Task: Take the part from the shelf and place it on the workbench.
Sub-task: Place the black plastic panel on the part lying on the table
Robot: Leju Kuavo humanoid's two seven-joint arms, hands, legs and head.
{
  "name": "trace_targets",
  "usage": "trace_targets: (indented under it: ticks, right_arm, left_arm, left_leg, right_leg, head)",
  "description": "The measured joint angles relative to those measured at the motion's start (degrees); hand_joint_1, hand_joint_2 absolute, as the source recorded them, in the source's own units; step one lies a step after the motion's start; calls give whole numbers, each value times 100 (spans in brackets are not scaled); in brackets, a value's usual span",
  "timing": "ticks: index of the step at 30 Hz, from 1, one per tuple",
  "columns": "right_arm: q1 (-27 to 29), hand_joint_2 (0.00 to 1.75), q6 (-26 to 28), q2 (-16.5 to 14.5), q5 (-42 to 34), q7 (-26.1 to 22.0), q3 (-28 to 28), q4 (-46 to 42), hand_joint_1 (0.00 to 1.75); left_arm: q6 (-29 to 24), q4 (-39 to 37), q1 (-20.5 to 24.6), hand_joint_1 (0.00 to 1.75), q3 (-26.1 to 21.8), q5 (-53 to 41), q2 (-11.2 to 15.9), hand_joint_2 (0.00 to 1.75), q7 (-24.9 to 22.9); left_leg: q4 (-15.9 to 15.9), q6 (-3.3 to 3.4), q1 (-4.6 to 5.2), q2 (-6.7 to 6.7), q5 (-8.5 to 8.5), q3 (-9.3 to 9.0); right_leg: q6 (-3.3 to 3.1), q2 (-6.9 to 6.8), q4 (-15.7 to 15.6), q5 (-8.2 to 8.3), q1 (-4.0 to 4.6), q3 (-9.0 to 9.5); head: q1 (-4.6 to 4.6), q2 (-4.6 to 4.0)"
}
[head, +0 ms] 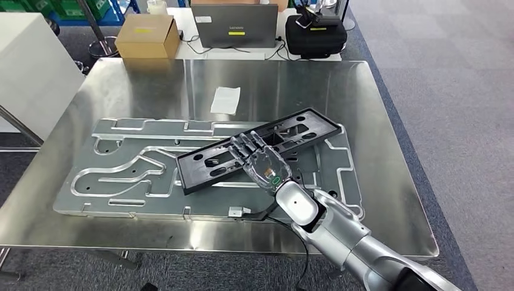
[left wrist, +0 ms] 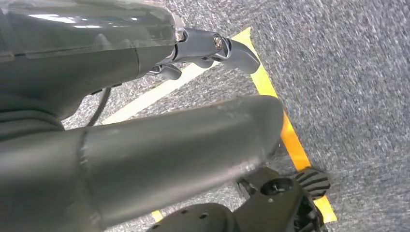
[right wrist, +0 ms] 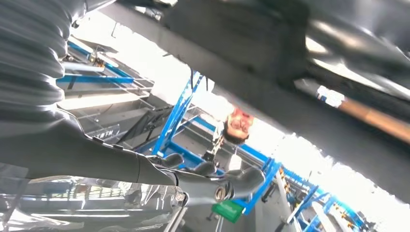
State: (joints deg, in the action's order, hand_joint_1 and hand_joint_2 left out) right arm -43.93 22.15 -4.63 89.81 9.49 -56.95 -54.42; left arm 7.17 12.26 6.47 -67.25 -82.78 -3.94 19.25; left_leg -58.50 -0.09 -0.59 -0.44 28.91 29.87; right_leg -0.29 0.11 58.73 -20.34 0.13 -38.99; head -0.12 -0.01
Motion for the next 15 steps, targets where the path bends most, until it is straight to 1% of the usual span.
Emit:
trace_targets:
  ticks: [1,2,3,4,5,6,7,8,9,10,11,12,13,14,15]
  right_arm:
    - [0,175,-2,1,0,-10,13,0,0]
    - [0,175,-3,5,1,-17,24,0,0]
    - [-1,175,-4,9,1,-22,36,0,0]
    - [0,175,-5,13,2,-25,46,0,0]
    - [6,175,-5,13,2,-28,53,0,0]
    - [17,175,-5,14,2,-28,57,1,0]
    - [31,175,-5,15,2,-28,58,1,0]
    - [45,175,-5,16,2,-28,58,1,0]
    - [54,175,-5,17,2,-28,58,1,0]
    - [57,175,-5,17,2,-28,59,0,0]
    - [55,175,-5,16,2,-28,61,-4,0]
    - [51,175,-4,11,2,-28,64,-8,0]
    - [47,175,-3,7,2,-30,68,-11,0]
    - [43,175,-3,3,2,-31,71,-15,0]
    - [41,175,-3,0,2,-32,73,-15,0]
  left_arm:
    - [7,-1,-1,0,0,1,-3,0,-1]
    - [13,-1,1,0,0,1,-5,0,-2]
    - [17,-2,5,0,0,1,-8,0,-2]
    - [20,-2,9,0,0,1,-10,0,-3]
    - [21,-3,8,0,0,1,-10,0,-3]
    - [21,-3,6,0,0,1,-10,0,-3]
    - [21,-3,3,0,0,1,-10,0,-3]
    - [21,-4,1,0,0,1,-10,0,-3]
    - [21,-3,0,0,0,1,-10,0,-3]
    - [21,-3,1,0,0,1,-10,0,-3]
    - [21,-3,1,0,0,1,-12,0,-3]
    - [21,-3,1,0,0,1,-14,0,-4]
    - [21,-3,2,0,0,1,-16,0,-4]
    - [21,-4,2,0,0,1,-19,0,-4]
    - [21,-4,1,0,0,1,-19,0,-4]
  left_leg:
    - [9,37,-8,13,-55,19]
    - [24,79,-19,27,-118,52]
    - [40,116,-35,42,-191,102]
    - [42,142,-41,56,-255,163]
    - [41,158,-39,61,-314,244]
    - [35,161,-38,67,-371,326]
    - [28,156,-37,73,-424,409]
    - [19,147,-37,77,-475,489]
    - [11,135,-36,79,-524,562]
    - [4,119,-35,78,-570,624]
    - [-1,97,-32,77,-612,673]
    - [-3,70,-28,76,-655,708]
    - [5,38,-25,76,-700,724]
    - [21,1,-24,76,-749,733]
    - [47,-37,-24,75,-800,736]
  right_leg:
    - [34,7,8,1,-9,-17]
    - [68,12,77,-92,-13,-53]
    - [99,17,252,-288,-18,-119]
    - [124,20,538,-571,-32,-211]
    - [148,18,900,-867,-38,-308]
    - [165,16,1262,-1090,-47,-387]
    - [174,16,1516,-1194,-53,-406]
    - [175,14,1599,-1185,-57,-338]
    - [165,13,1467,-1083,-58,-161]
    - [144,13,1151,-956,-55,111]
    - [112,14,729,-894,-44,427]
    - [80,14,343,-871,-26,697]
    - [47,18,71,-876,-7,868]
    - [19,20,-74,-894,13,940]
    - [-11,21,-108,-858,25,929]
  head:
    - [-1,0]
    - [9,-1]
    - [26,-1]
    - [37,0]
    - [53,0]
    - [57,1]
    - [58,1]
    - [58,1]
    - [57,1]
    - [57,1]
    - [56,1]
    - [50,1]
    - [47,0]
    - [46,0]
    - [44,0]
